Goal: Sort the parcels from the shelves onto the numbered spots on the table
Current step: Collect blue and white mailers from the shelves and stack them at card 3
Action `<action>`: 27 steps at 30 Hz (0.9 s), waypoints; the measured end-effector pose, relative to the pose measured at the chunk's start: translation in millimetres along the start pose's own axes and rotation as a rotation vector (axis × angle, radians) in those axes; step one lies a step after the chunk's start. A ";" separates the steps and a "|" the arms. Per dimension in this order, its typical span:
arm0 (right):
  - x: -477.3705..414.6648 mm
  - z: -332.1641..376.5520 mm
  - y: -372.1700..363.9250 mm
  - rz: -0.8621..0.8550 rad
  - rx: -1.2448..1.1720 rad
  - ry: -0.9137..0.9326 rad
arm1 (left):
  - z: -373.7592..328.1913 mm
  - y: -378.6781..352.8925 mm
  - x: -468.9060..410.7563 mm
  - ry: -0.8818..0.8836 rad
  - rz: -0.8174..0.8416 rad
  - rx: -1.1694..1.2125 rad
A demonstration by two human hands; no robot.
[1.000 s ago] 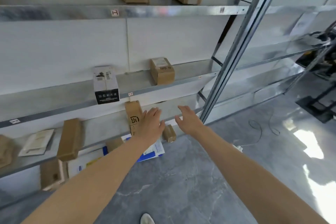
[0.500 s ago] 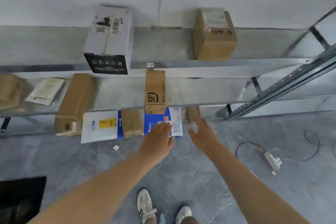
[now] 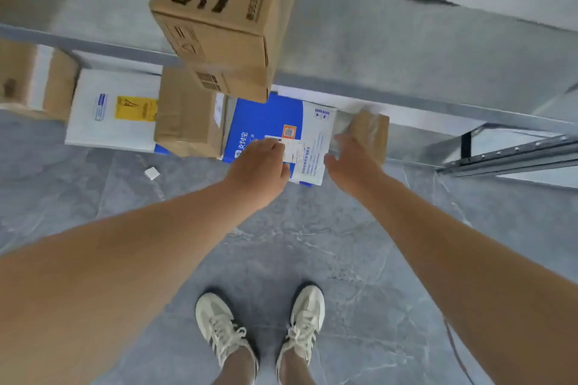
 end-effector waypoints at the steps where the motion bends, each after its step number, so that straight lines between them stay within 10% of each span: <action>1: -11.5 -5.8 -19.9 0.006 -0.016 -0.009 | 1.0 -19.9 -7.2 0.004 -0.010 0.006; 14: -159.8 -19.9 -181.8 -0.087 0.065 0.179 | 112.8 -188.5 -93.7 0.210 -0.119 -0.016; 27: -258.0 -8.9 -227.7 -0.143 0.268 0.203 | 134.2 -285.1 -80.7 0.674 0.346 0.350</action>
Point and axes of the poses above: each hand's wrist, its own x-axis away from the middle knuckle, its own y-axis out of the back of the hand, z = x × y, the point moved 6 cm from there along -x, towards the middle knuckle, and after that the axes turned 15 degrees about -z, right-handed, at the moved point
